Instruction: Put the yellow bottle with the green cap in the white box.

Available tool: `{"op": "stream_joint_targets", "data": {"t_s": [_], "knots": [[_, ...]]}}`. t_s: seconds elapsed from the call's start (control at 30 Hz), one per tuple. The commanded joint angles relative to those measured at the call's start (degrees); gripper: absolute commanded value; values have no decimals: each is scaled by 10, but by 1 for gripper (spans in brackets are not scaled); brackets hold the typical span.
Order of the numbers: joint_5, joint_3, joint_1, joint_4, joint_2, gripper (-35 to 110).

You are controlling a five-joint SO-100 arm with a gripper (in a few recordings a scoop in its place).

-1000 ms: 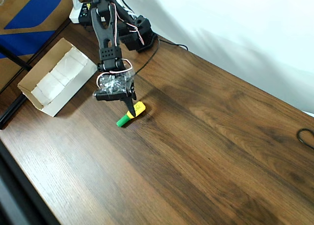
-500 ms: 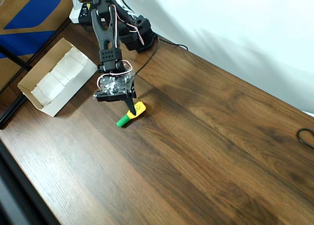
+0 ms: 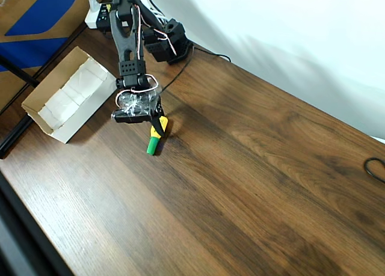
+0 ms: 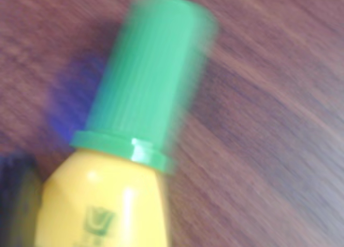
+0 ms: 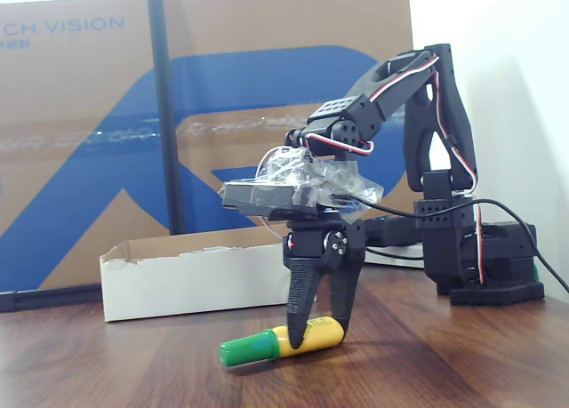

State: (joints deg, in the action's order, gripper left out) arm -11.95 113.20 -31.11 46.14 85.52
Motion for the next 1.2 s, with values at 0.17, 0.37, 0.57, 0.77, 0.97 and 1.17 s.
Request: {"op": "stream_joint_targets", "data": {"t_s": [0.17, 0.37, 0.57, 0.77, 0.97, 1.17], "knots": [[5, 0, -4, -1, 53, 33], [14, 3, 9, 0, 86, 33], [14, 4, 13, -1, 104, 34], [12, 1, 10, 4, 104, 34], [3, 1, 11, 12, 105, 34], [-11, 16, 45, 24, 134, 33]]}}
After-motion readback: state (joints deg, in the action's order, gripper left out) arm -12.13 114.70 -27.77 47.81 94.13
